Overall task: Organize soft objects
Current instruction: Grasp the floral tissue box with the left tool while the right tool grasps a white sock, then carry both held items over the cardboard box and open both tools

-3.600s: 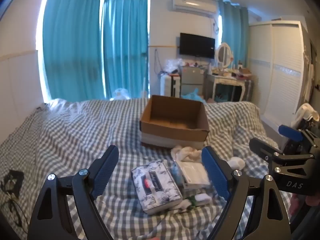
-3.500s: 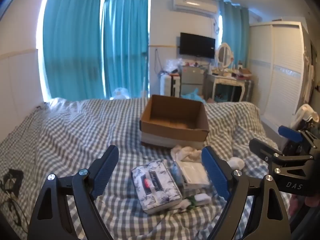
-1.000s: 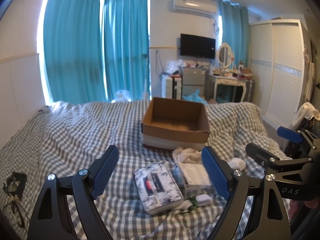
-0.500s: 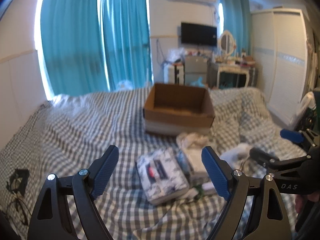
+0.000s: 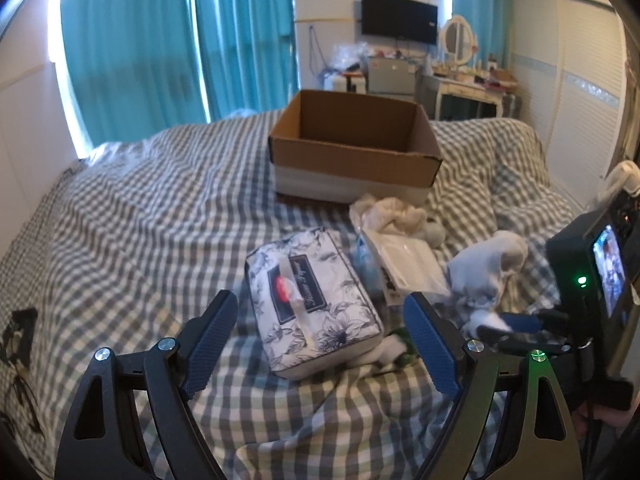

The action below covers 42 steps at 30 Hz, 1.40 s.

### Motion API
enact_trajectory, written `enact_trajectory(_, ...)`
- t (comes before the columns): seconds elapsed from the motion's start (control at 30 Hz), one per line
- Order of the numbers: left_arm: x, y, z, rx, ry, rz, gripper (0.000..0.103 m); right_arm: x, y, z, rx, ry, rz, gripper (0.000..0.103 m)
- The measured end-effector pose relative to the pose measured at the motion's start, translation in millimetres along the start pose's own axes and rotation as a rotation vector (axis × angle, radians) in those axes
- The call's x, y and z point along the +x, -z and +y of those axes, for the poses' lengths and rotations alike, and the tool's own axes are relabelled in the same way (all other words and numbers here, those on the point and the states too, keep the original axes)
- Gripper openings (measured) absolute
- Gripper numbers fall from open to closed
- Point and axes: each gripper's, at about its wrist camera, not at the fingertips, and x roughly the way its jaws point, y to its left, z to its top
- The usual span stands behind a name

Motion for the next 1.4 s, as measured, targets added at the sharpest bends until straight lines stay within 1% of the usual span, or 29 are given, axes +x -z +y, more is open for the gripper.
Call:
enact_trajectory(0.07,4,-1,2,-0.012,0.0,0.008,0.086,-6,2,-4,0.017,-0.018,-0.016,0.021)
enact_trajectory(0.1,6,-2,3,-0.023,0.0,0.015,0.086,-13,3,-6,0.021,-0.027,-0.037,0.018)
enact_trajectory(0.13,9,-3,5,-0.032,0.0,0.023,0.086,-19,2,-8,0.021,-0.032,-0.054,0.017)
enact_trajectory(0.33,36,-6,9,-0.089,0.011,0.084,0.086,-73,-8,-18,0.013,-0.087,-0.23,0.016)
enact_trajectory(0.37,39,-5,8,-0.087,0.009,0.091,0.086,-78,-9,-20,0.015,-0.092,-0.244,0.016)
enact_trajectory(0.47,57,-2,5,-0.065,-0.014,0.131,0.086,-82,-13,-20,0.019,-0.113,-0.258,0.016)
enact_trajectory(0.57,74,3,7,-0.08,-0.012,0.179,0.086,-78,-15,-21,0.021,-0.12,-0.242,0.016)
enact_trajectory(0.63,80,6,8,-0.088,-0.018,0.189,0.085,-72,-15,-22,0.021,-0.122,-0.233,0.016)
enact_trajectory(0.67,79,6,7,-0.085,-0.014,0.181,0.084,-70,-14,-22,0.021,-0.123,-0.23,0.016)
enact_trajectory(0.8,72,7,2,-0.046,0.002,0.156,0.062,-70,-15,-21,0.018,-0.125,-0.233,0.016)
enact_trajectory(0.83,69,7,1,-0.041,0.009,0.146,0.043,-72,-14,-20,0.018,-0.126,-0.236,0.016)
enact_trajectory(0.9,65,6,-1,-0.03,0.048,0.131,0.034,-75,-14,-18,0.015,-0.13,-0.241,0.016)
enact_trajectory(0.93,62,6,-3,-0.018,0.046,0.128,0.031,-78,-14,-16,0.013,-0.129,-0.246,0.016)
enact_trajectory(1.0,58,7,-4,-0.008,0.052,0.125,0.027,-85,-14,-12,0.006,-0.128,-0.257,0.016)
enact_trajectory(1.1,50,7,2,-0.045,0.077,0.112,0.025,-96,-14,-5,-0.005,-0.125,-0.276,0.016)
enact_trajectory(1.17,39,4,8,-0.065,0.085,0.088,0.024,-102,-14,-2,-0.013,-0.121,-0.288,0.016)
enact_trajectory(1.3,13,-13,17,-0.079,0.1,0.017,0.024,-114,-18,3,-0.023,-0.125,-0.311,0.016)
enact_trajectory(1.4,0,-33,21,-0.073,0.12,-0.03,0.024,-125,-32,4,-0.039,-0.134,-0.341,0.016)
